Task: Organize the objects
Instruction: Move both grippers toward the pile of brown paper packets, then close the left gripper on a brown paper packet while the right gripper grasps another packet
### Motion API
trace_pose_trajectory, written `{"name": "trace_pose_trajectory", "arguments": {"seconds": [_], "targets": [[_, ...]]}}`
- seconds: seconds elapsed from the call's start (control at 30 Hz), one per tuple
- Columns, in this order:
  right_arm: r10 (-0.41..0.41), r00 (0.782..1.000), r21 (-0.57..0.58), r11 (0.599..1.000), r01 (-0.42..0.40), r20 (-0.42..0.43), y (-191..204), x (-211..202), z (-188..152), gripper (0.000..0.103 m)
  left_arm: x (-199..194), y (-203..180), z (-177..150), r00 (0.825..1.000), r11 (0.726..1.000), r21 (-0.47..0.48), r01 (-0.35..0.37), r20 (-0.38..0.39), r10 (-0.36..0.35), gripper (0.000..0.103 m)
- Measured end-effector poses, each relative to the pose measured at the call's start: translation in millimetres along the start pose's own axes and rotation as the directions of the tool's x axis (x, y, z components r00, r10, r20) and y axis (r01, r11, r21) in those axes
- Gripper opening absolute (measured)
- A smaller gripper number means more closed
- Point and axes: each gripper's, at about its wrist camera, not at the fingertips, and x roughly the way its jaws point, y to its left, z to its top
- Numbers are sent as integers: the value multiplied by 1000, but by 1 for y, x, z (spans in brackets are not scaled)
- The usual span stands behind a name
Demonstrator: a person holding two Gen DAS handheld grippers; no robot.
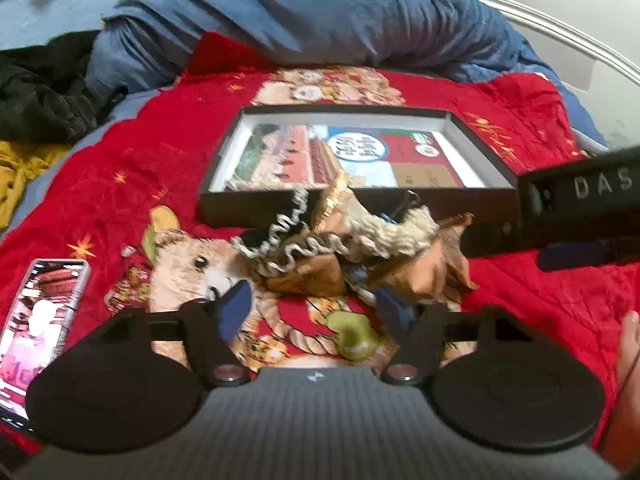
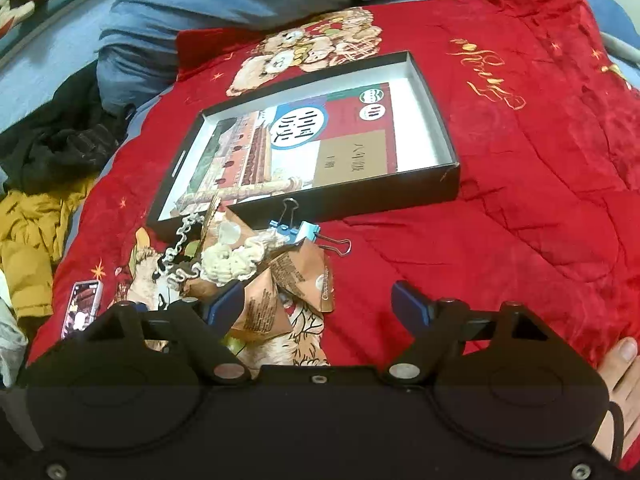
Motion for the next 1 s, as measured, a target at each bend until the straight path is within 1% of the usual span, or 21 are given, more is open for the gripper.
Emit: {"name": "trace_pose_trajectory", "arguments": {"seconds": [0.07,0.17,0.27,0.4,0.53,0.7,0.73,0.8,0.9,0.93,1.0], "targets": [[4,1000,11,1000,-4,9,-3,-1,0,80,-3,-3,-3,999,999,3,33,7,-33,74],[-6,999,18,1000,6,32,-5,-2,1,80,-10,-13,-6,996,996,43,78,42,-80,74],[2,999,15,1000,-2,39,-6,3,2,79,-8,-23,-5,994,994,49,93,58,-96,74],[5,1000,6,1000,-5,28,-5,14,2,77,2,-35,-3,993,994,50,99,63,-102,75],[4,999,-7,1000,-3,32,-3,23,2,76,4,-43,-5,988,990,81,113,95,-121,75],[7,999,43,999,-8,31,-9,33,5,76,7,-44,-7,983,983,63,173,52,-177,75],[10,1000,45,999,-11,28,-9,36,5,75,7,-45,-6,982,981,65,182,44,-185,73],[4,1000,36,999,-5,18,-10,41,4,74,11,-48,-7,984,983,60,174,21,-175,73],[19,1000,36,999,-19,3,-11,47,3,73,27,-49,-8,989,989,42,145,-35,-143,65],[27,1000,37,999,-27,-8,-11,50,3,71,31,-48,-8,991,991,39,127,-44,-125,57],[29,1000,24,999,-29,-8,-8,52,3,66,36,-48,-10,993,993,36,113,-51,-111,52]]}}
